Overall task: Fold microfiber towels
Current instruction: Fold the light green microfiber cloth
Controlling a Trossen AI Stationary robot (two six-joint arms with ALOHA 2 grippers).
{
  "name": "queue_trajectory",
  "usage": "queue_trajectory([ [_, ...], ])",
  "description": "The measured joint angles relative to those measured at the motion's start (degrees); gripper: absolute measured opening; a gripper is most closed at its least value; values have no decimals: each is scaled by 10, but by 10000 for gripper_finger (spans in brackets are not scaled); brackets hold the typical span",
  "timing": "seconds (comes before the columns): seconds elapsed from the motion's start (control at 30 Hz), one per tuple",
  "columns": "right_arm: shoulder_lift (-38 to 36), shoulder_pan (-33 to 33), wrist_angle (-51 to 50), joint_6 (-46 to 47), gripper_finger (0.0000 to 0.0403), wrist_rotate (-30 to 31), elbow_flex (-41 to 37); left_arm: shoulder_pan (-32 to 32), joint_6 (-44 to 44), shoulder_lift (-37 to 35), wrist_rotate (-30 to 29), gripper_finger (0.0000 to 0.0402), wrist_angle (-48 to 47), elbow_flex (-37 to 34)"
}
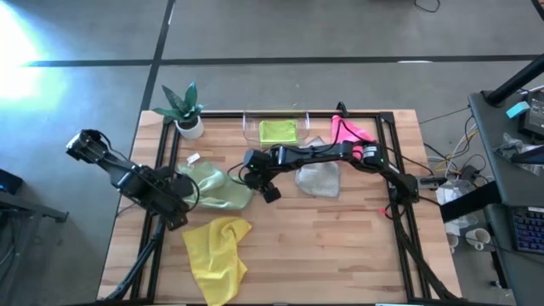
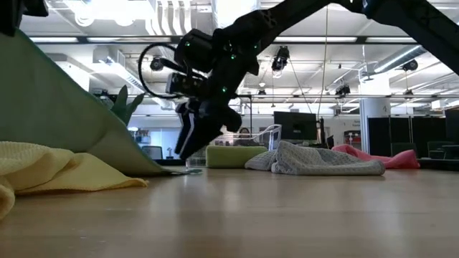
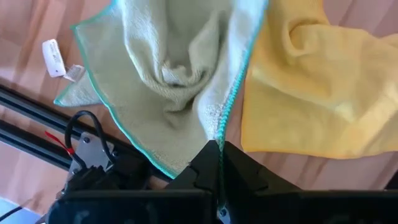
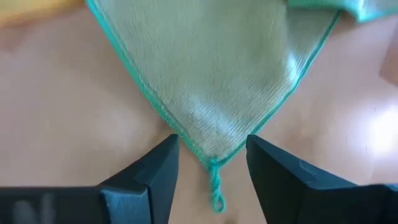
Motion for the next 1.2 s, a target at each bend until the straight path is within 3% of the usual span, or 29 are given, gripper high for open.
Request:
queue_trajectory([
  [0.3, 5, 15, 11, -15, 166, -57, -1, 3, 0, -3, -38, 0, 0, 10],
  [0.77, 5, 40, 39, -21, 166, -77, -2, 30, 0, -4, -107, 0, 0, 38],
  [0.93, 5, 40, 46, -21, 166, -65, -10, 31, 0, -4, -149, 0, 0, 61],
  [1.07, 5, 40, 48, -21, 165, 7, -12, 31, 2, -4, -165, 0, 0, 87],
  [1.2, 5, 34, 48, -18, 156, 25, -12, 31, 3, -4, -165, 0, 0, 103],
])
